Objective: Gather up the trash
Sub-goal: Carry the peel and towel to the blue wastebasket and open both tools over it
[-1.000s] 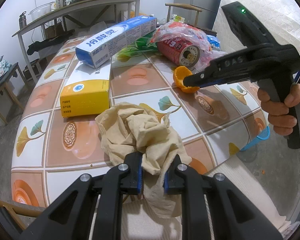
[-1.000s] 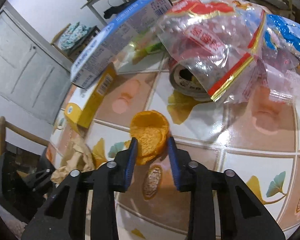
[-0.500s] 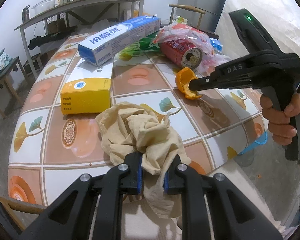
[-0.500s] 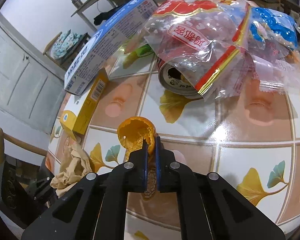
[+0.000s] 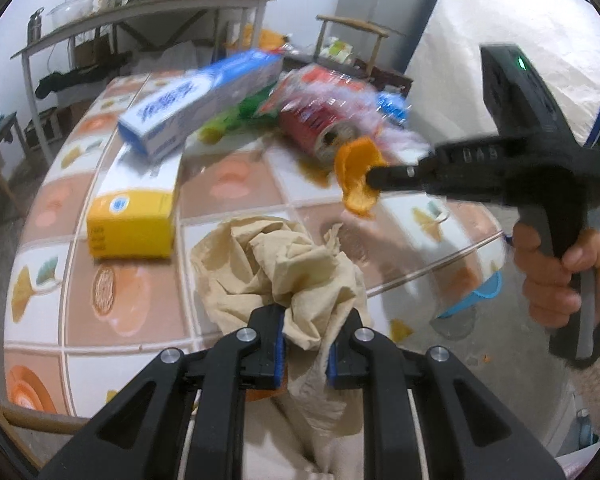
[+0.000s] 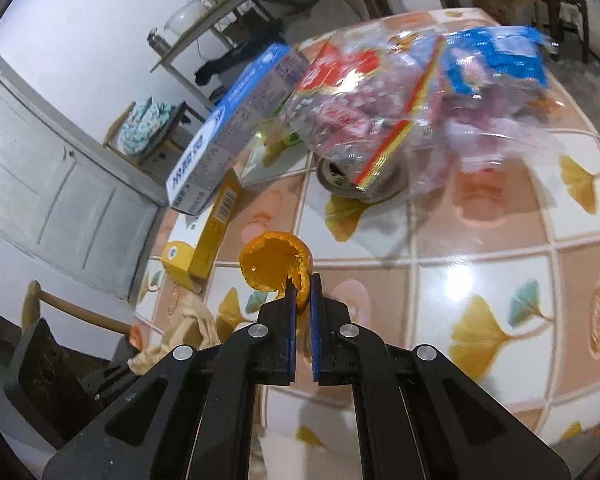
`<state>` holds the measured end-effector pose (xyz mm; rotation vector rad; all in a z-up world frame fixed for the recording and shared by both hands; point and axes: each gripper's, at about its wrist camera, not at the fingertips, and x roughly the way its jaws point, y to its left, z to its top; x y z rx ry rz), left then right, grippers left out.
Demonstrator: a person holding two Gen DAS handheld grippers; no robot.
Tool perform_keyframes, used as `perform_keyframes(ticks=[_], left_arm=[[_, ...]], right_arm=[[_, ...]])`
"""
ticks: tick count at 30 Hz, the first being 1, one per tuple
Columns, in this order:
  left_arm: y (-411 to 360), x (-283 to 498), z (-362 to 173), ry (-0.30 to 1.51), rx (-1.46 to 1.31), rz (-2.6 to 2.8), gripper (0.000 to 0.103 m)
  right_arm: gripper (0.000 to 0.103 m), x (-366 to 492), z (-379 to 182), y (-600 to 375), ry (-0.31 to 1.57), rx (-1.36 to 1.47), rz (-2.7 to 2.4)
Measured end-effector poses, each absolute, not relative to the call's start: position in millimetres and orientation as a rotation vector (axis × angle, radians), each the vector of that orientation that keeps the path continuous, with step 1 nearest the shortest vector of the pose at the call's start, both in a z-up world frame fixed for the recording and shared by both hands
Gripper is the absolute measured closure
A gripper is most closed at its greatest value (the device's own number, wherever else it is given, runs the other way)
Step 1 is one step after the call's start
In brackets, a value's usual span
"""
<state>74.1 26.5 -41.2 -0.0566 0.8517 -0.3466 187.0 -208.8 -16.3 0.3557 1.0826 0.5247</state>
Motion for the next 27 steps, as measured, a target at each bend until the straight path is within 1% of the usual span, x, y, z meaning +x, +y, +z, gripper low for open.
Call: perform_keyframes(ticks=[3, 8, 11, 14, 17, 20, 23, 27], left_arm=[[13.4, 75.4, -25.0, 0.815, -0.041, -0.385, 0.089], [-22.8, 84.7, 0.1, 0.778, -0.012, -0.489, 0.089], [-65.0, 96.2, 23.1, 0.744, 0.01, -0.602, 0.089], [-114.0, 113.3, 39.0, 0.755, 0.012, -0.722, 0.089], [-164.7, 131.7, 46.1, 0.784, 0.014, -0.827, 0.089], [-231.5, 155.2, 41.1, 0.873, 0.027, -0.931, 0.089], [-300.5, 176.9, 19.5, 1.017, 0.04, -0.998, 0.088], [-388.0, 199.0, -24.0, 1.196, 0.092, -1.012, 0.088]], right_arm=[[0.099, 171.4, -3.1, -234.5, 1.036, 0.409, 0.503], [0.099, 139.9, 28.4, -303.3, 0.904, 0.478, 0.4], [0.099, 114.6, 43.3, -356.1, 0.807, 0.502, 0.274], [0.099, 85.1, 45.8, -413.0, 0.736, 0.516, 0.102], [0.099, 53.2, 31.1, -473.2, 0.722, 0.556, -0.088], [0.099, 29.6, 5.6, -522.8, 0.743, 0.595, -0.251], [0.099, 16.7, -25.0, -557.8, 0.779, 0.67, -0.342], [0.099, 16.5, -67.1, -596.8, 0.844, 0.754, -0.411]])
